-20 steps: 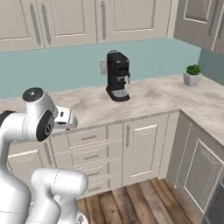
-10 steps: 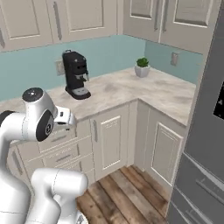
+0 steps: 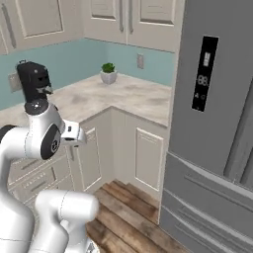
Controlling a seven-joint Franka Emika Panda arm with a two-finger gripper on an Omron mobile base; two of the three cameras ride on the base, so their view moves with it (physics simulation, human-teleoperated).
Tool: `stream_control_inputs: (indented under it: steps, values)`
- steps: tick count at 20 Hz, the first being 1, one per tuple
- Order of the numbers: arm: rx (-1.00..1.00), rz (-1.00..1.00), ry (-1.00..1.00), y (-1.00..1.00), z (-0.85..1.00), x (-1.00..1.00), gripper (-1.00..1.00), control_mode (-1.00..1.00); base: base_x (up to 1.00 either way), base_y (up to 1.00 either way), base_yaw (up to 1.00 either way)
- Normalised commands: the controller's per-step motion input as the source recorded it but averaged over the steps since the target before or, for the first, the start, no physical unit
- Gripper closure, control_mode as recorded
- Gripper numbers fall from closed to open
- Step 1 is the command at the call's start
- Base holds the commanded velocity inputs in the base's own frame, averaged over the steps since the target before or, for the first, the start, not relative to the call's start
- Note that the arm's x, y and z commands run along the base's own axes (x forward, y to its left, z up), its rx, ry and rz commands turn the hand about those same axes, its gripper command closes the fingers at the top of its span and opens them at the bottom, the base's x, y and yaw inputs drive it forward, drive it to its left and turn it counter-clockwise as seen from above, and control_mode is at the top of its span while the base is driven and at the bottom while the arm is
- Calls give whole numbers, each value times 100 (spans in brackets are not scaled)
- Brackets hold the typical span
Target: Four empty soda cans are scattered around the kitchen. Gather all the cans and cluster them next to the stove for recycling.
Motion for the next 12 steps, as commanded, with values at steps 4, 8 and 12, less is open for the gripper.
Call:
stream_control_inputs:
  steps: [4, 8, 12]
  values:
    - [0, 0, 0, 0, 0, 0, -100, 100, 0, 4, -50]
    - [0, 0, 0, 0, 0, 0, -100, 100, 0, 4, -50]
    - [0, 0, 0, 0, 0, 0, -100, 100, 0, 4, -50]
